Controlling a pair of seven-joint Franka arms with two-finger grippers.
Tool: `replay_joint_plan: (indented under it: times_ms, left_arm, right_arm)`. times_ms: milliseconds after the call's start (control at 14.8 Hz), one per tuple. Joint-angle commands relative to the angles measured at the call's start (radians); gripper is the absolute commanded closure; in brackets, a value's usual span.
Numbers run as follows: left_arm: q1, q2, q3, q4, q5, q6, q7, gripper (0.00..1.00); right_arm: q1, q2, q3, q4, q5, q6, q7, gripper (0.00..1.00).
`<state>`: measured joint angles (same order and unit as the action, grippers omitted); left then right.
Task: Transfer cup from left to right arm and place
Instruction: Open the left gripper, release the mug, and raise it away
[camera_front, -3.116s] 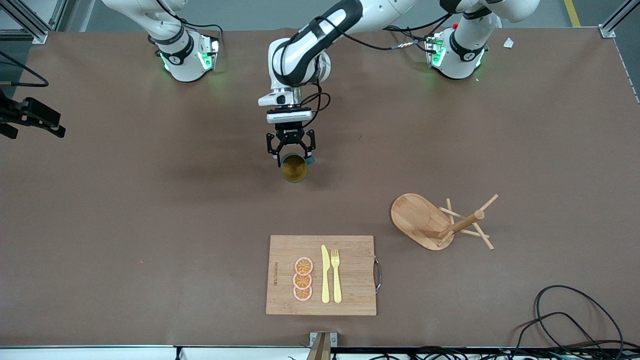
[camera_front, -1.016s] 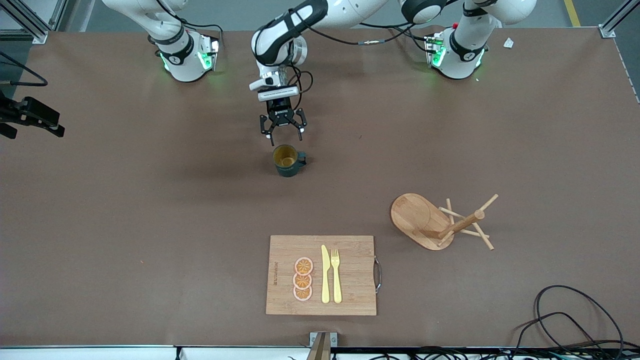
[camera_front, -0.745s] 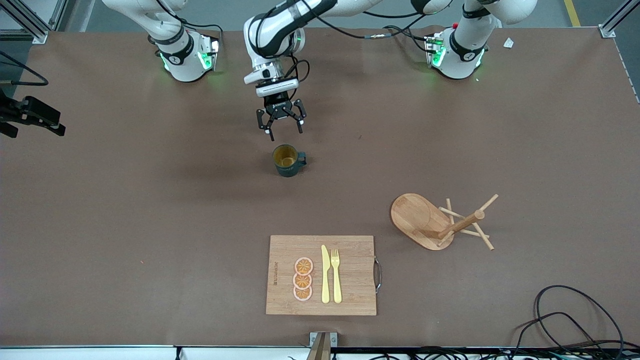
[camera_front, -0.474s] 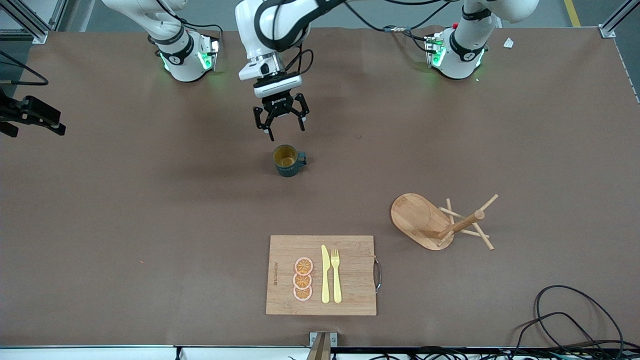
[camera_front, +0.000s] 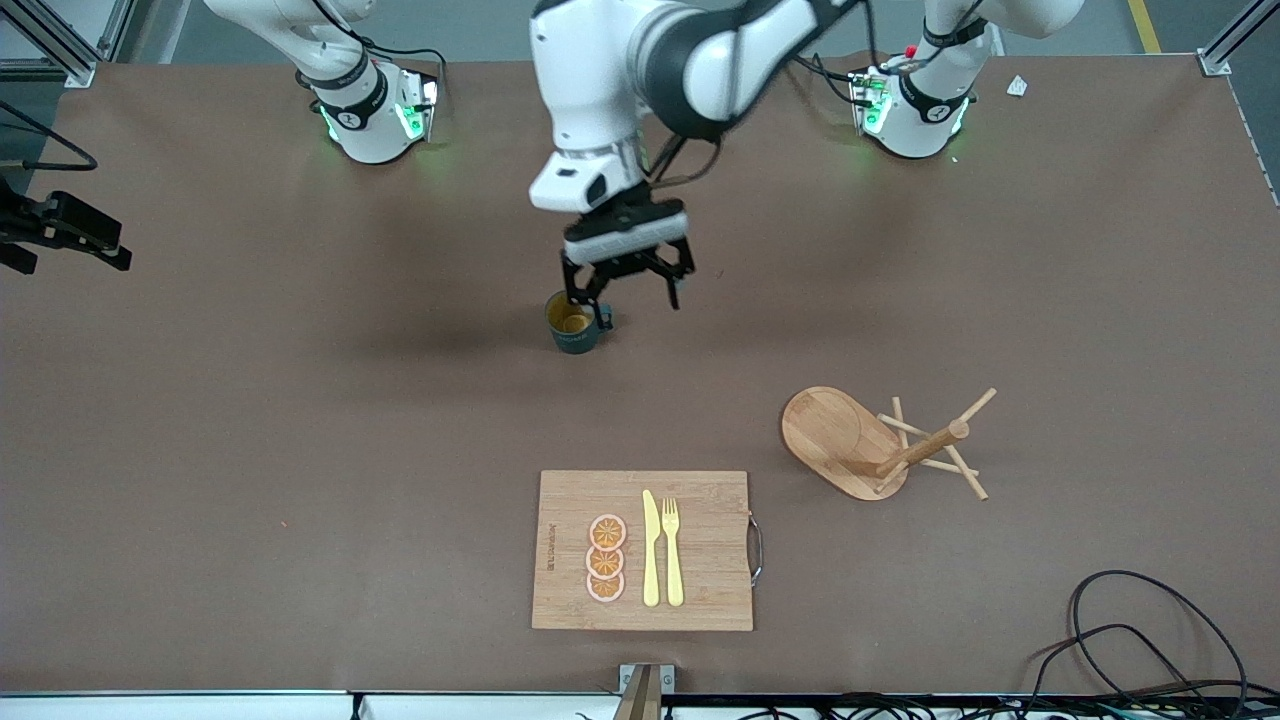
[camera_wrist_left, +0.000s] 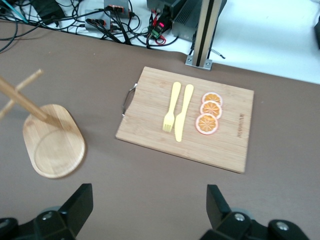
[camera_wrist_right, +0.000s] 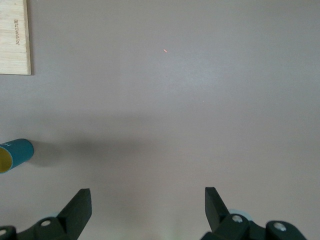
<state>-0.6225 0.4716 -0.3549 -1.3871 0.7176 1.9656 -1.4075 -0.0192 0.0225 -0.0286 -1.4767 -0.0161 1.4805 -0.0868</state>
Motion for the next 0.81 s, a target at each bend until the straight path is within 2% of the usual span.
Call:
replay_joint_plan:
  times_ms: [0, 203, 406, 745]
  left_arm:
    - [0.101, -0.053, -0.01, -0.007, -0.133, 0.012, 0.167, 0.0]
    - [0.216, -0.108, -0.009, -0.01, -0.28, 0.003, 0.348, 0.0]
    - [0.34, -0.143, -0.009, -0.01, -0.394, -0.036, 0.574, 0.0]
    - [0.503, -0.194, -0.01, -0.009, -0.509, -0.137, 0.93, 0.0]
  right_arm:
    - [-0.002, -0.021, 0.007, -0.013, -0.004, -0.011, 0.002, 0.0]
    - [0.002, -0.021, 0.01, -0.028, -0.004, -0.019, 0.033, 0.0]
    - [0.002, -0.027, 0.01, -0.103, -0.002, -0.005, 0.039, 0.0]
    - [0.051, -0.027, 0.013, -0.252, 0.001, 0.138, 0.057, 0.0]
